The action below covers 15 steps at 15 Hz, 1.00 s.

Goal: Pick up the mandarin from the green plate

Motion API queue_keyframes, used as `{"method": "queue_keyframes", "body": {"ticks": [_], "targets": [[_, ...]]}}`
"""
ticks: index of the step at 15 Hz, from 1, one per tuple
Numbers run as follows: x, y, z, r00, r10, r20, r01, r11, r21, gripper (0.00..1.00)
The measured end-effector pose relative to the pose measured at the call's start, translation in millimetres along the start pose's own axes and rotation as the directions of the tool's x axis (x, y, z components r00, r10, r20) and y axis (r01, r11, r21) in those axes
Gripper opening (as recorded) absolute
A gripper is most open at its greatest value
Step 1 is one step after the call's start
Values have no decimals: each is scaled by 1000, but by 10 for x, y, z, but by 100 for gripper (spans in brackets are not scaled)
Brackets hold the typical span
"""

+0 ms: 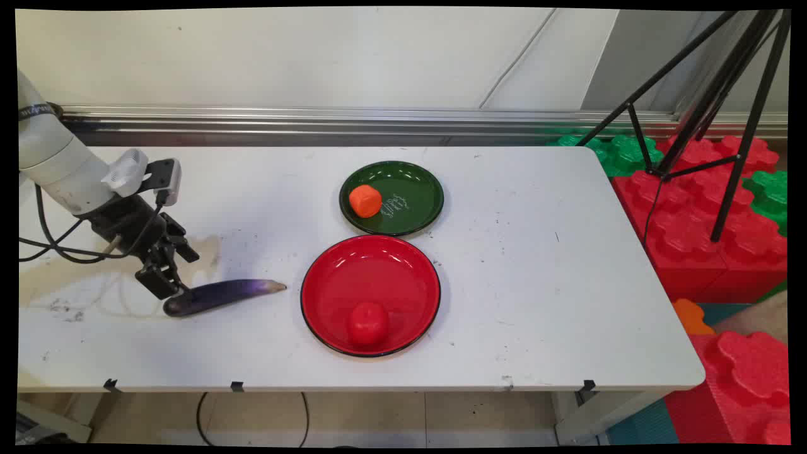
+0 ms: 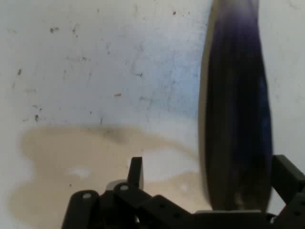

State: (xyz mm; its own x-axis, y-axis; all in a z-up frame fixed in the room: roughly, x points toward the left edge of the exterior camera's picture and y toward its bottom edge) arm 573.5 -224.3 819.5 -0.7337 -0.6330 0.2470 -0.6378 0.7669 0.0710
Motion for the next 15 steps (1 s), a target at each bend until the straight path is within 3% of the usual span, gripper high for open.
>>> {"method": "queue_keyframes", "body": {"ticks": [7, 15], "targets": [[-10, 7, -173, 999, -15, -45, 16, 1000, 14, 100], [188, -90, -495, 984, -61, -168, 72, 996, 59, 100]]}}
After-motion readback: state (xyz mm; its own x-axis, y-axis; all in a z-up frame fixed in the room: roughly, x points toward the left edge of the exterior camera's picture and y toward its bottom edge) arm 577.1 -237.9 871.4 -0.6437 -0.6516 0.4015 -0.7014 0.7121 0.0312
